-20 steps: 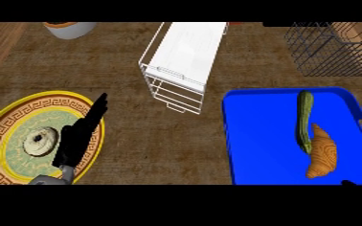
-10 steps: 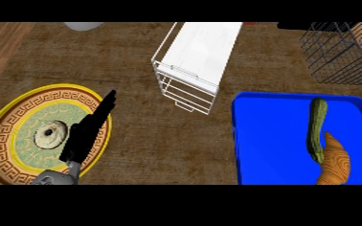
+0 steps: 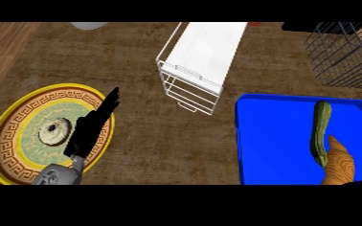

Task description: Pick the croissant from the tray and place it in the tiered shelf

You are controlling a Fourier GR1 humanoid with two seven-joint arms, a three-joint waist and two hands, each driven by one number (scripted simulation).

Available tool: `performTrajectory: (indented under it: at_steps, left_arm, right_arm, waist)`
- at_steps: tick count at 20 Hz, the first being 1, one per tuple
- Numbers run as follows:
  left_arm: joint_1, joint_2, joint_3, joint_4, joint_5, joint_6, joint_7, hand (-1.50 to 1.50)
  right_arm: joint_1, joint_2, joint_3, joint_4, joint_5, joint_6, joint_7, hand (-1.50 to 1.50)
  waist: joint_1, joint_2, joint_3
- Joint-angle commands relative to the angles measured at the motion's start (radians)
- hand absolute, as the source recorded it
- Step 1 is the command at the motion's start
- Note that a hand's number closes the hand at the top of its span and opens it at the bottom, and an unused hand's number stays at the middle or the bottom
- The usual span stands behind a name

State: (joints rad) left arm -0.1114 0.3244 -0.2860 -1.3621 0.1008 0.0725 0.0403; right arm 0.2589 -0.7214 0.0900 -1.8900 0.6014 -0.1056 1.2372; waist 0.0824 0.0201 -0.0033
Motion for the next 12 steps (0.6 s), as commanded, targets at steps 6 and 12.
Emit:
performTrajectory:
  at_steps: [6, 12]
  left_arm:
    - [0.043, -0.003, 0.006, 0.010, -0.004, 0.003, -0.013, 0.00]
    - [0.049, 0.025, 0.036, 0.004, 0.011, -0.016, 0.003, 0.00]
  right_arm:
    - [-0.227, 0.185, 0.020, 0.216, 0.090, 0.163, 0.250, -1.50]
    - [-0.286, 0.296, 0.015, 0.299, 0.257, 0.213, 0.250, -1.50]
  waist:
    - [-0.016, -0.006, -0.001]
    - [-0.042, -0.015, -0.001]
